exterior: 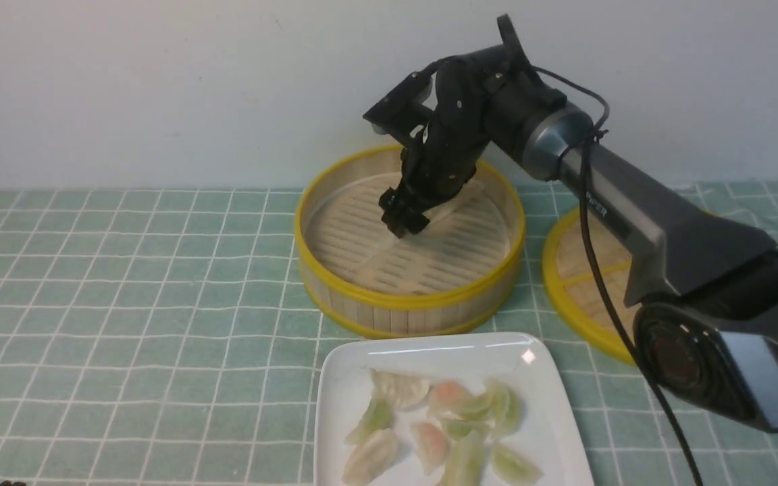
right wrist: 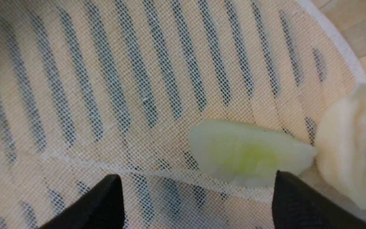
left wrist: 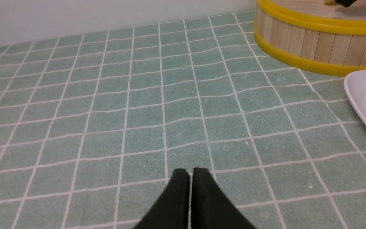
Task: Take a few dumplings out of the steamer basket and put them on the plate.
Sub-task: Use the right arm to grab a dumpling from inside the steamer, then use the right arm to put the dumpling into the plate, then use the right arm to grab a dumpling from inside the steamer
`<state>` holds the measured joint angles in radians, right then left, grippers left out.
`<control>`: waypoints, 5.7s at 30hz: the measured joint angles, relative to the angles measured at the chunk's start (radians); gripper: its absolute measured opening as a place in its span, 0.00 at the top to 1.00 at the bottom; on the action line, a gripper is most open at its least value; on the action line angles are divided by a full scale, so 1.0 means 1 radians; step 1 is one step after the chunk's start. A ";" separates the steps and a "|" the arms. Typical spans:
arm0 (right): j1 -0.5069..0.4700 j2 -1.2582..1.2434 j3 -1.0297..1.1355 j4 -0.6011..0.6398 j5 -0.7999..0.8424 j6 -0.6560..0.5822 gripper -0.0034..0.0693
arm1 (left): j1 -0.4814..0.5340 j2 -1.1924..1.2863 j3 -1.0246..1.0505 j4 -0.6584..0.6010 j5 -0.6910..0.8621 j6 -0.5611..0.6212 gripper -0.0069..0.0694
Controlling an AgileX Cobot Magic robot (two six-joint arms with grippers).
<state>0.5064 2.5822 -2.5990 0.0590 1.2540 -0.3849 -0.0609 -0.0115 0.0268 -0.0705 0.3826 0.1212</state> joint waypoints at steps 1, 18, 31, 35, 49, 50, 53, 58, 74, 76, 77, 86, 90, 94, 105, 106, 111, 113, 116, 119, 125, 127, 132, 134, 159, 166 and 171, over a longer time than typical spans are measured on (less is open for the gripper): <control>0.000 -0.029 0.000 -0.012 0.001 0.009 0.20 | 0.000 0.000 0.000 0.000 0.000 0.000 0.92; -0.051 0.027 -0.007 -0.085 -0.100 -0.393 0.54 | 0.000 0.000 0.000 0.000 0.000 0.000 0.92; -0.076 0.102 -0.007 -0.075 -0.241 -0.397 0.55 | 0.000 0.000 0.000 0.000 0.000 0.000 0.92; -0.079 0.108 -0.008 -0.067 -0.246 -0.397 0.64 | 0.000 0.000 0.000 0.000 0.000 0.000 0.92; -0.080 -0.044 -0.004 -0.037 -0.003 -0.256 0.67 | 0.000 0.000 0.000 0.000 0.000 0.000 0.92; -0.080 -0.076 -0.004 -0.029 0.001 -0.215 0.67 | 0.000 0.000 0.000 0.000 0.000 0.000 0.92; -0.080 -0.145 -0.004 0.005 0.002 -0.119 0.67 | 0.000 0.000 0.000 0.000 0.000 0.000 0.92; -0.080 -0.280 0.065 0.052 0.002 0.023 0.67 | 0.000 0.000 0.000 0.000 0.000 0.000 0.92; 0.128 -0.877 1.268 0.226 -0.006 0.068 0.67 | 0.000 0.000 0.000 0.000 0.000 0.000 0.92; 0.152 -0.877 1.323 0.233 -0.012 0.084 0.67 | 0.000 0.000 0.000 0.000 0.000 0.000 0.92; 0.173 -0.874 1.370 0.235 -0.015 0.102 0.67 | 0.000 0.000 0.000 0.000 0.000 0.000 0.92; 0.194 -0.836 1.430 0.228 -0.095 0.162 0.62 | 0.000 0.000 0.000 0.000 0.000 0.000 0.92; 0.194 -0.824 1.430 0.228 -0.131 0.162 0.45 | 0.000 0.000 0.000 0.000 0.000 0.000 0.92; 0.194 -0.820 1.410 0.208 -0.127 0.162 0.28 | 0.000 0.000 0.000 0.000 0.000 0.000 0.92; 0.096 -0.713 0.845 -0.112 -0.159 0.385 0.25 | 0.000 0.000 0.000 0.000 0.000 0.000 0.92; 0.077 -0.680 0.767 -0.100 -0.143 0.394 0.25 | 0.000 0.000 0.000 0.000 0.000 0.000 0.92; 0.030 -0.437 0.415 -0.038 -0.044 0.405 0.25 | 0.000 0.000 0.000 0.000 0.000 0.000 0.92; 0.030 -0.347 0.283 -0.038 -0.026 0.424 0.25 | 0.000 0.000 0.000 0.000 0.000 0.000 0.92; 0.030 -0.237 0.150 -0.043 -0.021 0.457 0.25 | 0.000 0.000 0.000 0.000 0.000 0.000 0.92; 0.030 -0.105 0.011 -0.088 -0.019 0.519 0.25 | 0.000 0.000 0.000 0.000 0.000 0.000 0.92; 0.030 0.013 -0.047 -0.138 -0.024 0.554 0.26 | 0.000 0.000 0.000 0.000 0.000 0.000 0.92; 0.030 0.031 -0.048 -0.141 -0.032 0.556 0.26 | 0.000 0.000 0.000 0.000 0.000 0.000 0.92; 0.030 0.059 -0.048 -0.148 -0.027 0.556 0.26 | 0.000 0.000 0.000 0.000 0.000 0.000 0.92; 0.030 0.059 -0.048 -0.149 -0.026 0.556 0.26 | 0.000 0.000 0.000 0.000 0.000 0.000 0.92; 0.030 0.102 -0.050 -0.226 -0.044 0.598 0.50 | 0.000 0.000 0.000 0.000 0.000 0.000 0.92; 0.030 0.106 -0.093 -0.211 -0.005 0.587 0.62 | 0.000 0.000 0.000 0.000 0.000 0.000 0.92; 0.030 0.078 -0.154 -0.096 0.002 0.553 0.62 | 0.000 0.000 0.000 0.000 0.000 0.000 0.92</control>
<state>0.5364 2.6606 -2.7533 -0.0373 1.2558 0.1677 -0.0609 -0.0115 0.0268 -0.0705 0.3826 0.1212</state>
